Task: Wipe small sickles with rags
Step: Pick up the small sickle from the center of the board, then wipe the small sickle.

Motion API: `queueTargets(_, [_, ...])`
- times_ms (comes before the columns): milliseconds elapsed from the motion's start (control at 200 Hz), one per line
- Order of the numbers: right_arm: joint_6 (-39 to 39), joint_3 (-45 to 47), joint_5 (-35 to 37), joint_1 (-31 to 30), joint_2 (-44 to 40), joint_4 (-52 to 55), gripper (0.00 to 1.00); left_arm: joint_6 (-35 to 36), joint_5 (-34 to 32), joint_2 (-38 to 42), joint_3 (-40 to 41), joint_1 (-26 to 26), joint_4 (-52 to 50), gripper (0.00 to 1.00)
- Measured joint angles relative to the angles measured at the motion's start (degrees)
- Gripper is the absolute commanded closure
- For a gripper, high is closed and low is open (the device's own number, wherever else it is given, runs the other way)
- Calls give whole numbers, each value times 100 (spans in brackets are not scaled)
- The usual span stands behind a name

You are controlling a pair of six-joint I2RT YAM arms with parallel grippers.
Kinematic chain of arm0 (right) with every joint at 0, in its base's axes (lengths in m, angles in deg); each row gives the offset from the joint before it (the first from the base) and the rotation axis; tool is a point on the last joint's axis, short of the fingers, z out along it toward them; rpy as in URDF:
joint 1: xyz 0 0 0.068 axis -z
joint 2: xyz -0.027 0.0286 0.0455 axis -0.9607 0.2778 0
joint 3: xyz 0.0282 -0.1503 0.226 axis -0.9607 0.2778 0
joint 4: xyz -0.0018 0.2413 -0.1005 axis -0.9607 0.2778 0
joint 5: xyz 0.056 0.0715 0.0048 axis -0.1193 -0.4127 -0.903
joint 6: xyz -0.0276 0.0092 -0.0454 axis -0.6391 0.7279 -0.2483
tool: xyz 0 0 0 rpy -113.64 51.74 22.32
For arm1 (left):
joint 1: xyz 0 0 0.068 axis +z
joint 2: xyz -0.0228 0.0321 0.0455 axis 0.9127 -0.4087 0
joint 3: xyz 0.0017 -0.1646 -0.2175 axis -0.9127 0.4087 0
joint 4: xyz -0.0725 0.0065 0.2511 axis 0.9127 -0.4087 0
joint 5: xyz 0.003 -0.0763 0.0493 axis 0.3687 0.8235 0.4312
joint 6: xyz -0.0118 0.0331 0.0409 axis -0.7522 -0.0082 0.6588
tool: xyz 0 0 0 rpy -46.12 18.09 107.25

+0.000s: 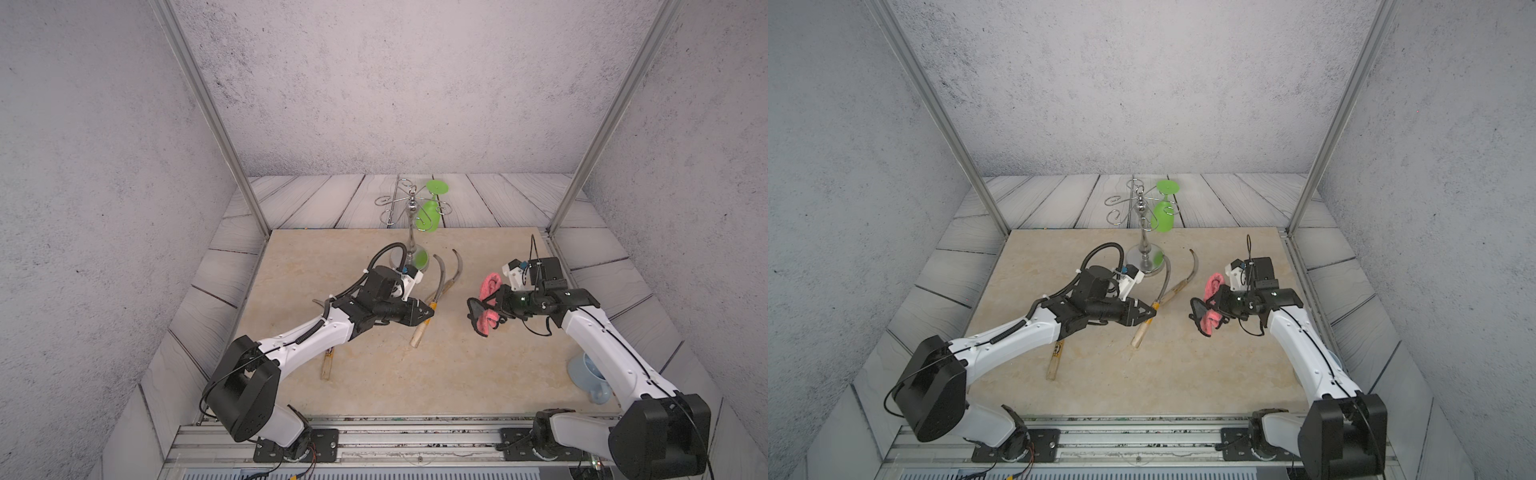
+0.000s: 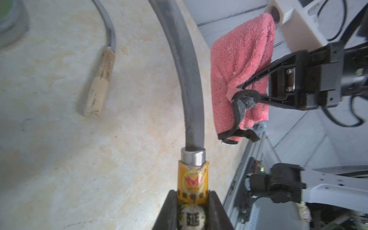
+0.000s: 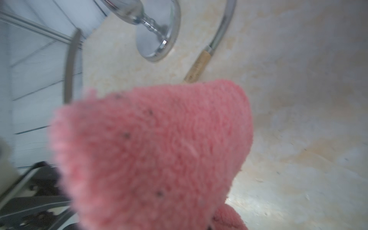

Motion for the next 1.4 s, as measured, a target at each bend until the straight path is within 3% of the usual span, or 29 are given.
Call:
queueTargets(250, [378, -404, -1204, 4, 446, -925, 84, -964, 973, 0, 531, 164, 1683, 100])
queueTargets(540, [546, -887, -1799, -68, 691, -1338, 83, -2044, 1290, -243, 706, 168, 3637, 100])
queueTargets(961, [708, -1108, -1878, -815, 793, -1521, 83, -3641, 1051, -1056, 726, 208, 6074, 100])
queueTargets(1401, [837, -874, -1268, -1213, 741, -2258, 83, -4089, 1119, -1185, 726, 393, 6592, 100])
